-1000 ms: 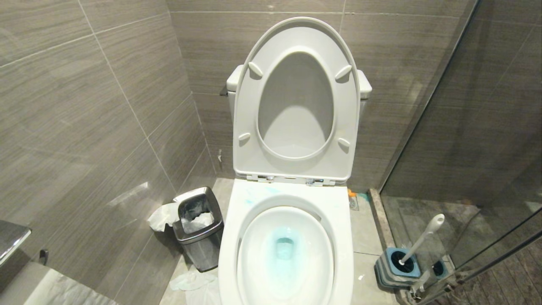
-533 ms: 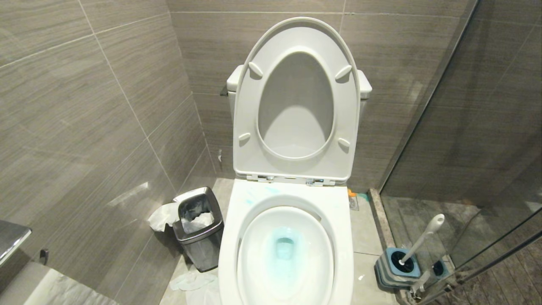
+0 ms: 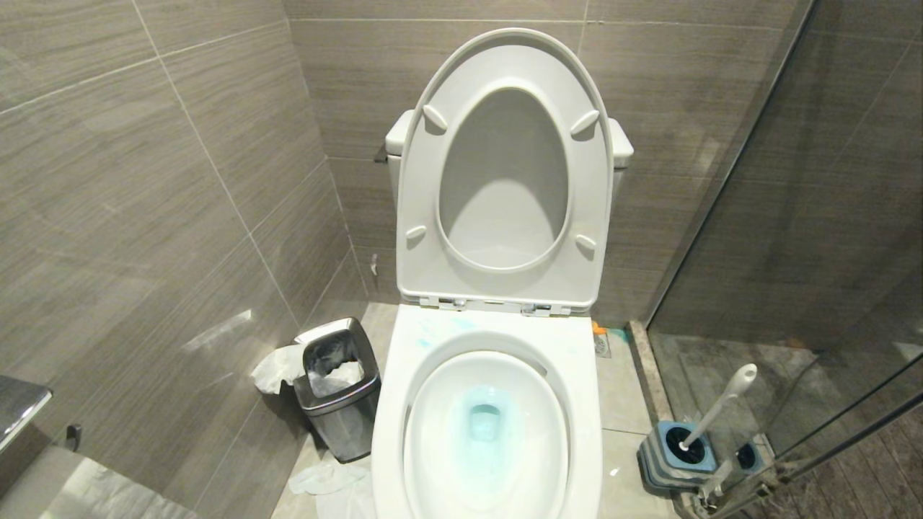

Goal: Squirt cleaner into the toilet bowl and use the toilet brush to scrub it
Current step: Flush the toilet

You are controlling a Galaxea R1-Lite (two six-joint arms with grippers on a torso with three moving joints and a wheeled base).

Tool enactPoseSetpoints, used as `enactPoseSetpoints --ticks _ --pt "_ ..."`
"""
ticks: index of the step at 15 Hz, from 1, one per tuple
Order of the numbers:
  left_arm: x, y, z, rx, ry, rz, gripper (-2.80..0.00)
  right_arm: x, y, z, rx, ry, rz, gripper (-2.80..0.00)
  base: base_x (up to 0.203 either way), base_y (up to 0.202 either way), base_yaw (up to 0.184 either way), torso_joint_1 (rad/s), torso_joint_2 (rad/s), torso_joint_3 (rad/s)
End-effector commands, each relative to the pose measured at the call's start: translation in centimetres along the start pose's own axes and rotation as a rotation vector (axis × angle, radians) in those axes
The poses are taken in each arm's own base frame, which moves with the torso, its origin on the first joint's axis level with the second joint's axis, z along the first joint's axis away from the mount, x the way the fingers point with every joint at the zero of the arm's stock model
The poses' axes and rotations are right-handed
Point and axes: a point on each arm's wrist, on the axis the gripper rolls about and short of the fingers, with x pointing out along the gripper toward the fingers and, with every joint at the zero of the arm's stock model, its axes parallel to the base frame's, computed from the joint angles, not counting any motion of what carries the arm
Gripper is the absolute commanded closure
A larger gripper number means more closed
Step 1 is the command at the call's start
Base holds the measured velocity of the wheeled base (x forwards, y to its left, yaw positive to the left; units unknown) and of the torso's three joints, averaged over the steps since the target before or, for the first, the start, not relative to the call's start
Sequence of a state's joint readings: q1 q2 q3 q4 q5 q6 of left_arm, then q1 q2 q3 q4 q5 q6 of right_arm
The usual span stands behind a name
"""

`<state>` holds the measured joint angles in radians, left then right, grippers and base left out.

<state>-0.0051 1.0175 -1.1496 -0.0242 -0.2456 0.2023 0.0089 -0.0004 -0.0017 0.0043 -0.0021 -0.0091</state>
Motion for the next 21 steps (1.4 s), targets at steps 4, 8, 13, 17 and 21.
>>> enactPoseSetpoints --ticks 4,8,13,17,21 --pt "13.2 2.9 -2.3 -0.128 0.078 0.020 0.00 0.0 0.0 0.0 0.000 0.002 0.001 0.00 0.000 0.000 0.000 0.000 0.00 0.000" --pt "16.5 2.3 -1.3 -0.291 0.029 -0.095 0.00 0.0 0.0 0.0 0.000 0.002 0.001 0.00 0.000 0.000 0.000 0.000 0.00 0.000" --pt "17.4 2.5 1.8 -0.442 0.094 -0.139 0.00 0.0 0.0 0.0 0.000 0.002 0.001 0.00 0.000 0.000 0.000 0.000 0.00 0.000" --pt "16.3 2.3 1.7 -0.539 0.251 -0.295 0.00 0.0 0.0 0.0 0.000 0.002 0.001 0.00 0.000 0.000 0.000 0.000 0.00 0.000" --pt "16.3 2.3 1.2 -0.439 0.276 -0.270 0.00 0.0 0.0 0.0 0.000 0.002 0.001 0.00 0.000 0.000 0.000 0.000 0.00 0.000"
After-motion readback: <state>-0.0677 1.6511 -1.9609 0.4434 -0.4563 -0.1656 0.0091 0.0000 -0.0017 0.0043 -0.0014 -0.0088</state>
